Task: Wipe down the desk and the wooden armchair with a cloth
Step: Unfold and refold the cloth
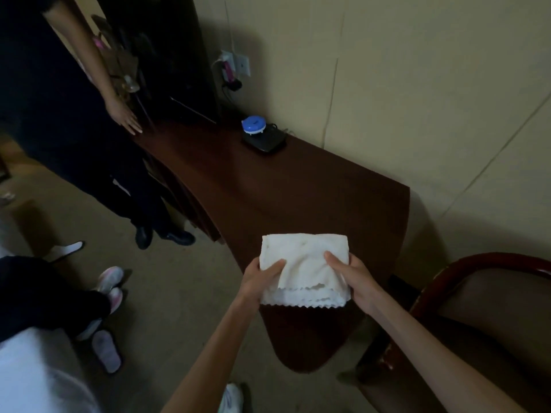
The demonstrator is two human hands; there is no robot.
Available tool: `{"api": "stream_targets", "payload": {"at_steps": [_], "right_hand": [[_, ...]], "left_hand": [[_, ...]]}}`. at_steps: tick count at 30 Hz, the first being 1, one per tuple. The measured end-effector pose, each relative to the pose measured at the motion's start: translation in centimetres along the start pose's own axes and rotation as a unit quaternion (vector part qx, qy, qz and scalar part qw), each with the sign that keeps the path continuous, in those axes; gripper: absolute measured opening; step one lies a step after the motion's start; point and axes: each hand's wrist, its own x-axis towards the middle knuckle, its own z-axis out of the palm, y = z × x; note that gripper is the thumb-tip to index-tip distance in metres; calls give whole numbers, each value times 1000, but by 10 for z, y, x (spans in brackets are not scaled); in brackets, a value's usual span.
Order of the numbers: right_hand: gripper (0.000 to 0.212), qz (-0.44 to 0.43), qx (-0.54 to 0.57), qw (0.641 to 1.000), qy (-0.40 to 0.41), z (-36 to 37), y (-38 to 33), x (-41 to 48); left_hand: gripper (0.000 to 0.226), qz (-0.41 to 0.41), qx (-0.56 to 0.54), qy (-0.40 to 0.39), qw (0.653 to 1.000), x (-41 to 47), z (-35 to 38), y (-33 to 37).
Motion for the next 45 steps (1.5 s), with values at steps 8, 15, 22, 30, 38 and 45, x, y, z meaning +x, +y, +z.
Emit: {"api": "stream_targets", "payload": {"at_steps": [8,15,22,30,38,45], "right_hand": [[54,-30,23,999,29,93,-6,41],[55,-33,45,998,43,138,-47,74],[53,-30,24,996,79,132,-95,165],[52,35,-69,993,89,97,-180,271],[38,16,-352,917,188,80,-232,375],[54,39,-525,811,254,84,-242,488]], "left_hand": [[52,18,4,-118,993,46,-103,55],[57,-63,-48,-310,947,110,-131,122],[46,-23,-9,-276,961,198,-98,169],[47,-91,-53,-155,982,295,-39,213],[48,-114,-86,-136,980,366,2,223],[52,-197,-165,-113,960,434,36,213]]}}
